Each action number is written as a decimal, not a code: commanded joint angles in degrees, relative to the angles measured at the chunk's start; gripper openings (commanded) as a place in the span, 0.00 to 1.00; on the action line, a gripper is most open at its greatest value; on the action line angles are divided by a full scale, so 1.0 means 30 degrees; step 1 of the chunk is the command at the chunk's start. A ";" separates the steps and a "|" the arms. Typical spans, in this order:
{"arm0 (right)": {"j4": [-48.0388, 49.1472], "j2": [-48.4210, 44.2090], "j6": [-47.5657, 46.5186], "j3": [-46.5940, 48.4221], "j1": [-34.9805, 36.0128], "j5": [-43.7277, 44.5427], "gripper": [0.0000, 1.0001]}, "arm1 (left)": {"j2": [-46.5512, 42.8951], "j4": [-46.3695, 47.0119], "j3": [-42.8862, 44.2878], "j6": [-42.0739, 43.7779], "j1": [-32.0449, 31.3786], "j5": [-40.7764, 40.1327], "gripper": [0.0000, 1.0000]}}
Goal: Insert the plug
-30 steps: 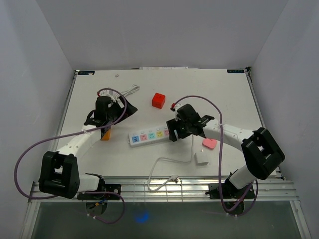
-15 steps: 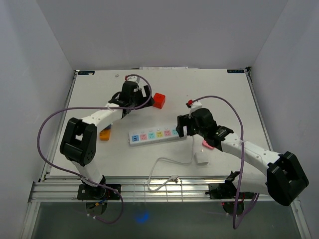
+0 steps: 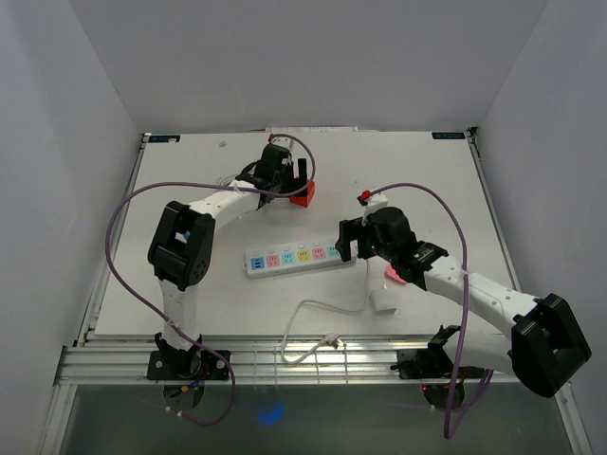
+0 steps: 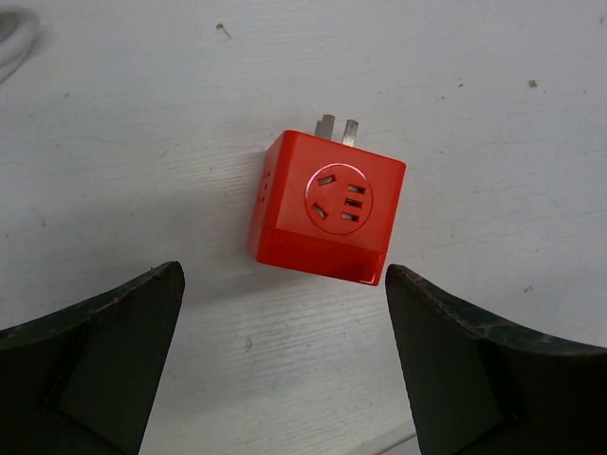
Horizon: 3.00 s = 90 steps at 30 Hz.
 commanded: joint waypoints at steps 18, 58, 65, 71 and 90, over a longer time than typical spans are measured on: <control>0.1737 -0.1204 -0.0454 -0.0565 -0.0207 -0.1030 0.96 | 0.3666 -0.2577 0.5700 0.2332 -0.0630 -0.0424 0.98; 0.4285 -0.0178 0.6486 0.0021 -0.0031 0.0637 0.84 | -0.5295 0.4687 -0.3964 -1.4036 -0.1041 0.6726 0.32; 0.5864 -0.0061 0.7046 -0.0096 0.0349 0.2394 0.83 | -0.5883 0.0793 -0.3001 -1.8813 -0.2008 0.2213 0.03; 0.8180 -0.0151 0.6724 -0.0682 0.0613 0.4180 0.86 | -0.6379 0.0820 -0.3466 -2.1331 -0.2388 0.2242 0.03; 1.0996 0.2545 0.7134 0.0547 0.1434 0.4946 0.89 | -0.7523 0.3164 -0.5166 -2.4297 -0.4176 0.0484 0.05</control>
